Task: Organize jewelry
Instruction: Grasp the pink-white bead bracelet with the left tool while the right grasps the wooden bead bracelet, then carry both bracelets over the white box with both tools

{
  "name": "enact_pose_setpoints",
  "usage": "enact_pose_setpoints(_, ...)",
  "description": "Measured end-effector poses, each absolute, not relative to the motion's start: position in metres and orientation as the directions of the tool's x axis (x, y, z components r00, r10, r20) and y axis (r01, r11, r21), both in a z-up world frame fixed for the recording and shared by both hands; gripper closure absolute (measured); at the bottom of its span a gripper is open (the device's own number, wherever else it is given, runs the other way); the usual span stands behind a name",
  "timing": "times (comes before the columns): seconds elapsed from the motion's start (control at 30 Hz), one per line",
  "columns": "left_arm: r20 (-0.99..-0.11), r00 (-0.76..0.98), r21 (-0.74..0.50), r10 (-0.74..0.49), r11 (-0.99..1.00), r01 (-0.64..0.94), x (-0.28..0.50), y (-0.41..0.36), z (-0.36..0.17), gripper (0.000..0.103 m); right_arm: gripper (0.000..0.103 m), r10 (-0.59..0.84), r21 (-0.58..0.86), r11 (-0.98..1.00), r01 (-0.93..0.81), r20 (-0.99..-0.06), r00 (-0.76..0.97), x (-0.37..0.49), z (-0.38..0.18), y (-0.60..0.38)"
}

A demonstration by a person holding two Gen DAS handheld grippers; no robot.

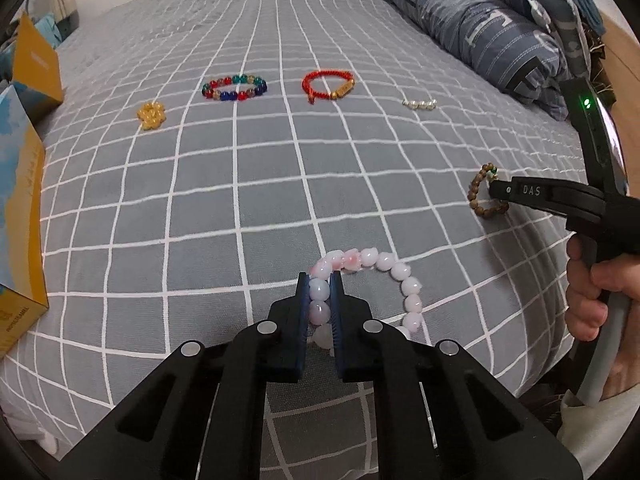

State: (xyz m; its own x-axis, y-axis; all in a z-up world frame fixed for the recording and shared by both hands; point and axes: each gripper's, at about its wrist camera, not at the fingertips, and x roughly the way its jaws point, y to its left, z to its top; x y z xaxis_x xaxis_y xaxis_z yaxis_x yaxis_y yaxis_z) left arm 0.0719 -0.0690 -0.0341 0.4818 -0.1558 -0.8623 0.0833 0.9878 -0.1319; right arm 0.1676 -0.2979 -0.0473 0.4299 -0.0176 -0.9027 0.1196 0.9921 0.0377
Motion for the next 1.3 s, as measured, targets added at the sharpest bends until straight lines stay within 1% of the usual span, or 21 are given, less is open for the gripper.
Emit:
enact_pose_setpoints(0.3, -0.831, 0.536, -0.123, -0.151, 0.989, 0.088, 0.066, -0.064, -0.012, 0.094, 0.096, -0.011, 0.061, 0.99, 0.127, -0.866, 0.499, 0.157, -0.025, -0.299)
enact_pose_setpoints(0.5, -0.809, 0.573, -0.095, -0.131, 0.991, 0.093, 0.064, -0.063, 0.001, 0.094, 0.096, 0.01, 0.083, 0.991, 0.105, -0.832, 0.554, 0.148, -0.007, -0.291)
enact_pose_setpoints(0.8, -0.78, 0.614, -0.091, -0.12, 0.993, 0.079, 0.066, -0.049, 0.022, 0.094, 0.096, 0.031, 0.088, 0.994, 0.062, -0.784, 0.619, 0.137, 0.015, -0.28)
enact_pose_setpoints(1.3, -0.72, 0.694, -0.027, -0.024, 1.0, 0.007, 0.073, -0.012, 0.059, 0.093, 0.096, 0.016, 0.039, 0.999, 0.018, -0.727, 0.686, 0.125, 0.04, -0.247)
